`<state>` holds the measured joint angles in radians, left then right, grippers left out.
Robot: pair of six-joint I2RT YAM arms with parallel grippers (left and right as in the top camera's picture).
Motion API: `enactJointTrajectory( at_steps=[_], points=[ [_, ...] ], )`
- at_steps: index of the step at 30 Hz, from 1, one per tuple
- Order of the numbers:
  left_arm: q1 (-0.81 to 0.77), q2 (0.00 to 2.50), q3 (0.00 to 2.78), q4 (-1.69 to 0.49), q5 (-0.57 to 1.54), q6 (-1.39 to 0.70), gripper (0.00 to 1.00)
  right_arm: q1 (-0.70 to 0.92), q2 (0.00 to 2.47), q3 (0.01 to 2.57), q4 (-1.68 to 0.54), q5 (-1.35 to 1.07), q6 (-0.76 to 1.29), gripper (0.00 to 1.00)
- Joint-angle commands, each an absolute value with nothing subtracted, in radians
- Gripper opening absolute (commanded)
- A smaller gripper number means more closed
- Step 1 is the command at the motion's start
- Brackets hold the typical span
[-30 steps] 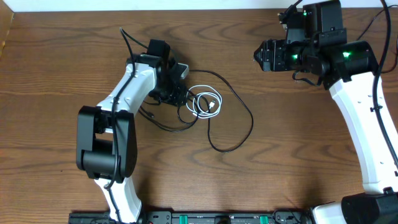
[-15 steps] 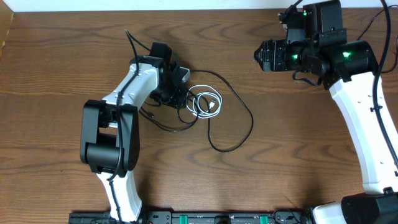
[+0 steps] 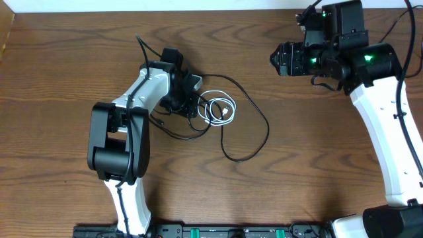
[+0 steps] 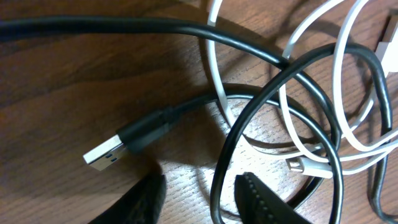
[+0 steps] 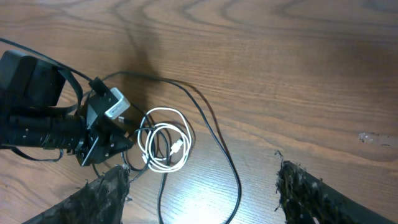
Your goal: Untangle cables
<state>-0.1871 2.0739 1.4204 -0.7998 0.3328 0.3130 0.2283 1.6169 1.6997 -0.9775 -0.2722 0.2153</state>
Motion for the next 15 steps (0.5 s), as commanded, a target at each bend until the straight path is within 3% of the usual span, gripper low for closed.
enactJointTrajectory(
  at_steps=[1, 5, 11, 15],
  points=[
    [-0.187, 2.099, 1.409, -0.801, 0.32, 0.321, 0.39, 0.228, 1.623, 1.7, -0.981, -0.268, 0.201, 0.75],
    [-0.187, 2.099, 1.408, -0.799, 0.32, 0.321, 0.34, 0.228, 1.623, 1.7, -0.981, -0.267, 0.201, 0.75],
    [-0.187, 2.099, 1.409, -0.797, 0.32, 0.32, 0.08, 0.228, 1.623, 1.7, -0.981, -0.268, 0.201, 0.75],
    [-0.187, 2.083, 1.425, -0.803, 0.321, 0.283, 0.07, 0.228, 1.623, 1.7, -0.981, -0.268, 0.201, 0.75]
  ],
)
